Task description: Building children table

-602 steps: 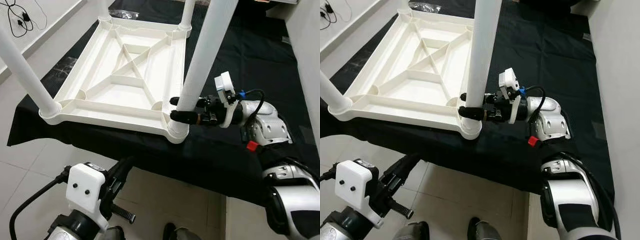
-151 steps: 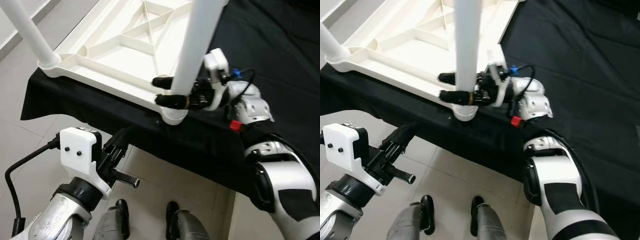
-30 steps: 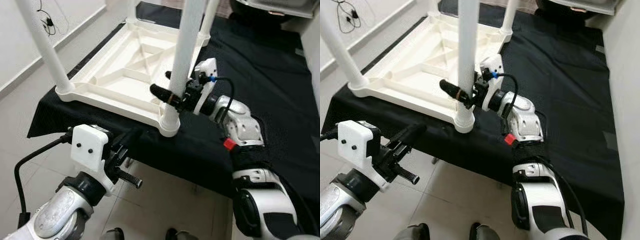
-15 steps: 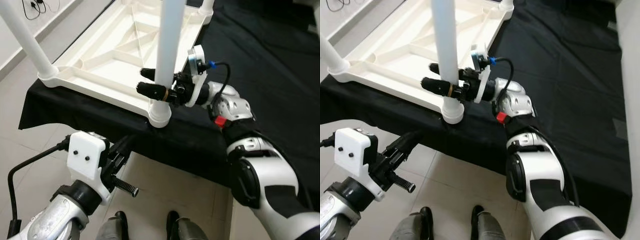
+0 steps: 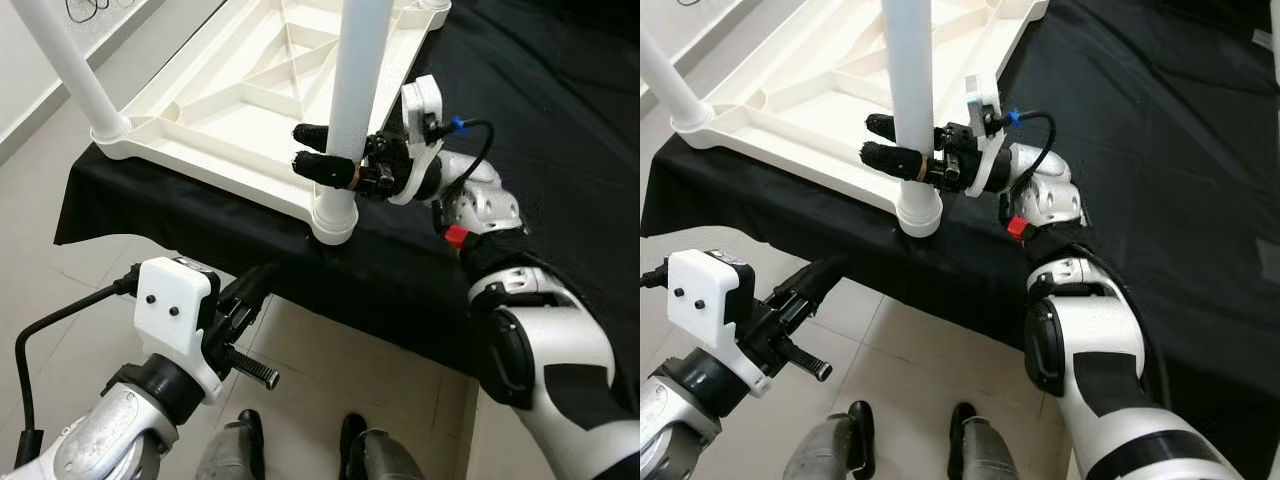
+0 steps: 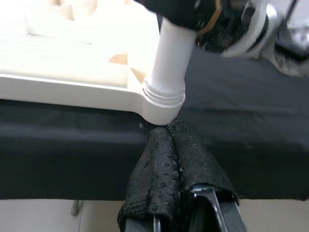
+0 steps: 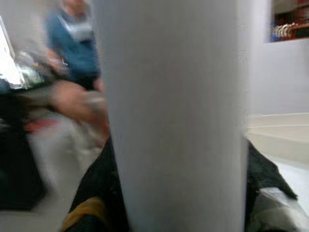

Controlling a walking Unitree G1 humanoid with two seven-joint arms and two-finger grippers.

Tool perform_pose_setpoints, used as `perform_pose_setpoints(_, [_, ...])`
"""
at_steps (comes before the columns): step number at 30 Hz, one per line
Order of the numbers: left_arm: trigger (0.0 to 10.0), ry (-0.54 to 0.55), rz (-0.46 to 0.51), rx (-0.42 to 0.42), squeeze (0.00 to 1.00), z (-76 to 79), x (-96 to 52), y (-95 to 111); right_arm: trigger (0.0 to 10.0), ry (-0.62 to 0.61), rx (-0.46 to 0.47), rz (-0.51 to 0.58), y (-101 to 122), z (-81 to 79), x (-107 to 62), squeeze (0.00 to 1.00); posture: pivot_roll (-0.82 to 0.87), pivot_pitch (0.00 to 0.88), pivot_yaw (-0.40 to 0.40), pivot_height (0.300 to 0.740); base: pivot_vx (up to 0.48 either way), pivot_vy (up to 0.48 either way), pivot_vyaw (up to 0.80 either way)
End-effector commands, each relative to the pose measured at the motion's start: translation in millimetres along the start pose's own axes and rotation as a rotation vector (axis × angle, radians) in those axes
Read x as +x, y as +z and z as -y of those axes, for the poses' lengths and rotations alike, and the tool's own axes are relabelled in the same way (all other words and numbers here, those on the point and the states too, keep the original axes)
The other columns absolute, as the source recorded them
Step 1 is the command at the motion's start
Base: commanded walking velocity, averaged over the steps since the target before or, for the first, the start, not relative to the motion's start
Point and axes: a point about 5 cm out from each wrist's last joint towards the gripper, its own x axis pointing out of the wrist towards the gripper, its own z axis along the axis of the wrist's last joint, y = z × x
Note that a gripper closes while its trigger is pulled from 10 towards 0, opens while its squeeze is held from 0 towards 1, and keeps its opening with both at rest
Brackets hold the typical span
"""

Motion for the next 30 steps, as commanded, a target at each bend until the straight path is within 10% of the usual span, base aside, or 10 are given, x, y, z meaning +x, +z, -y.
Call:
perform_pose_setpoints(1, [10.0,-0.005,-0.015,0.013,0.0,2.2,-3.9,-1,0.0,-0.067,0.15,-0.174,-47,-25.3,-22.0,0.0,0.19,0.329,-0.051,0.74,0.0,0.0,0.0])
perform_pose_setpoints(3, [10.0,-0.002,-0.006,0.023,0.0,1.1,-3.3,0,0.0,-0.235,0.166,-0.246,-58,-46.9,-29.3,0.0,0.18,0.309,-0.056,0.74,0.0,0.0,0.0])
perform_pose_setpoints(5, [10.0,0.011,0.015,0.018,0.0,-4.0,0.0,2,0.0,-0.967,0.106,-0.489,-80,-82.1,-79.3,0.0,0.1,0.288,-0.074,0.74,0.0,0.0,0.0])
perform_pose_setpoints(9, [10.0,-0.035,0.027,0.004,0.0,-2.6,10.8,-3,0.0,-1.006,0.104,-0.532,-91,-113.6,-67.3,0.0,0.02,0.24,-0.056,0.74,0.0,0.0,0.0])
perform_pose_setpoints(18, [10.0,-0.024,0.069,0.049,0.0,-10.3,25.1,-3,0.0,-0.941,0.048,-0.355,-78,-42.5,-16.1,0.0,0.04,0.167,-0.098,0.74,0.0,0.0,0.0])
perform_pose_setpoints(20, [10.0,-0.011,0.069,0.062,0.0,-12.7,23.8,-2,1.3,-0.914,0.078,-0.338,-75,-43.7,-3.4,0.0,0.05,0.17,-0.099,0.74,0.0,0.0,0.0])
perform_pose_setpoints(21, [10.0,-0.006,0.06,0.074,0.0,-13.8,21.2,-2,10.0,-0.867,0.128,-0.293,-65,-49.1,14.1,0.0,0.08,0.183,-0.094,0.74,0.0,0.0,0.0])
perform_pose_setpoints(26, [10.0,-0.012,0.042,0.077,0.0,-11.7,15.5,-4,10.0,-0.717,0.159,-0.191,-40,-49.0,34.0,0.0,0.08,0.22,-0.081,0.74,0.0,0.0,0.0])
perform_pose_setpoints(27, [10.0,-0.015,0.039,0.075,0.0,-10.2,14.8,-5,10.0,-0.659,0.133,-0.177,-35,-39.5,32.2,1.0,0.08,0.238,-0.081,0.74,0.0,0.0,0.0])
perform_pose_setpoints(30, [10.0,-0.02,0.03,0.065,0.0,-7.3,13.6,-7,10.0,-0.494,0.115,-0.134,-26,-25.8,27.1,1.0,0.09,0.26,-0.077,0.74,0.0,0.0,0.0])
